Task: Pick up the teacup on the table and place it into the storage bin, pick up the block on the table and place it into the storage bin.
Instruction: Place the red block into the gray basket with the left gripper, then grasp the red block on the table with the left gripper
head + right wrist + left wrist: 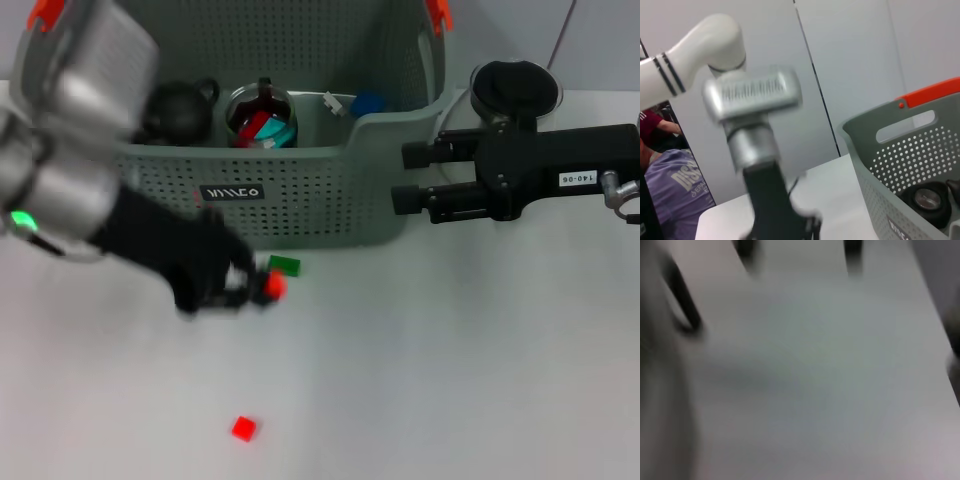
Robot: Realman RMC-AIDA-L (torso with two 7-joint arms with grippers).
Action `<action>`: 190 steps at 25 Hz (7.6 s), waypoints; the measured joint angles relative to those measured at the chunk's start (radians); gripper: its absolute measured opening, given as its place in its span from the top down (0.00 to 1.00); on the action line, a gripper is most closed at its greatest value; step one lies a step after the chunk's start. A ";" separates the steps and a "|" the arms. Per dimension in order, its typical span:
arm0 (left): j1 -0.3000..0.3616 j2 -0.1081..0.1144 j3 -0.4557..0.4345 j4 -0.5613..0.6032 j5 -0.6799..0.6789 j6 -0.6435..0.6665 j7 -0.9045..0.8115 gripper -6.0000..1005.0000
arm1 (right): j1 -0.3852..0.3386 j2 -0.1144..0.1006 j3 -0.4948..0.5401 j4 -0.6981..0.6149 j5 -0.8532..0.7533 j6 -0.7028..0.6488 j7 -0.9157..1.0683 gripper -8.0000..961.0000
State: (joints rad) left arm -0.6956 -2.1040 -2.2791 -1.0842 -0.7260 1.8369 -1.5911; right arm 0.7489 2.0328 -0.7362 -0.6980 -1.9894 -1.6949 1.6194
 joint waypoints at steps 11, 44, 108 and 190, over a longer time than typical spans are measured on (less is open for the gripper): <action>-0.065 0.086 -0.257 0.042 -0.218 -0.206 -0.160 0.82 | 0.002 -0.012 0.000 0.000 0.001 -0.016 -0.001 0.19; 0.083 0.035 -0.150 -0.383 -0.152 0.027 -0.440 0.16 | 0.000 -0.013 0.022 0.007 0.001 -0.019 0.007 0.19; 0.143 -0.064 0.584 -0.118 0.143 -0.195 0.022 0.28 | 0.001 0.001 0.049 0.015 0.028 0.033 0.042 0.19; 0.141 -0.062 0.567 -0.062 0.160 -0.211 0.089 0.79 | 0.002 -0.011 -0.001 0.036 -0.091 -0.013 0.090 0.29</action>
State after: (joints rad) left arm -0.5542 -2.1659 -1.7123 -1.1464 -0.5657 1.6259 -1.5022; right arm 0.7505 2.0219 -0.7369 -0.6624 -2.0801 -1.7082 1.7090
